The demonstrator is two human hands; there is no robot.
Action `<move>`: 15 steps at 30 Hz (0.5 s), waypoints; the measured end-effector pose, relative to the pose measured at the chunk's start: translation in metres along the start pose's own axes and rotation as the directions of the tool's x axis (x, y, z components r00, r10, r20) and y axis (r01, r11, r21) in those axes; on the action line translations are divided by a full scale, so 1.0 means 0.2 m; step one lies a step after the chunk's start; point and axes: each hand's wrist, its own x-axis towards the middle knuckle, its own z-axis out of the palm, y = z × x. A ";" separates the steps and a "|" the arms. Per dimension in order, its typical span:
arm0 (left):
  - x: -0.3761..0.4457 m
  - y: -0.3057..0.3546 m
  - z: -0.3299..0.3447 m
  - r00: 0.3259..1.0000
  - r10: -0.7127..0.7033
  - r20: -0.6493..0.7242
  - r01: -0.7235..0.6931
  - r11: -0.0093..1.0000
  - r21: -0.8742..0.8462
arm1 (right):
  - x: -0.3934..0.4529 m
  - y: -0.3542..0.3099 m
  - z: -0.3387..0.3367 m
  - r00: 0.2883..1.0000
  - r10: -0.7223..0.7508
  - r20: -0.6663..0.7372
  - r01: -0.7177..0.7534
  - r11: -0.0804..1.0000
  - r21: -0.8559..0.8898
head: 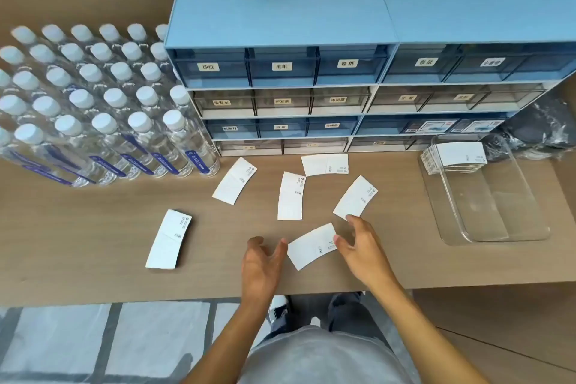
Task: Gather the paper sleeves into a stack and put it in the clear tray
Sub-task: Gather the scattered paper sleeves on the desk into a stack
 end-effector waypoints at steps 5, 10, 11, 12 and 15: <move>-0.01 0.01 0.06 0.998 -0.051 -0.047 0.051 0.999 -0.014 | 0.03 0.01 0.05 0.997 0.059 0.050 -0.058 0.998 -0.028; 0.00 0.01 0.11 0.992 -0.097 -0.084 0.094 0.995 -0.038 | 0.06 0.00 0.09 0.997 0.062 0.051 -0.059 0.997 -0.056; 0.00 0.01 0.12 0.990 -0.118 -0.081 0.113 0.992 -0.055 | 0.06 0.00 0.10 0.997 0.062 0.039 -0.060 0.997 -0.052; 0.00 0.02 0.13 0.987 -0.143 -0.073 0.137 0.988 -0.076 | 0.07 -0.01 0.11 0.997 0.067 0.029 -0.066 0.997 -0.049; 0.00 0.02 0.15 0.974 -0.219 -0.058 0.210 0.968 -0.133 | 0.09 0.00 0.13 0.996 0.084 0.009 -0.083 0.995 -0.050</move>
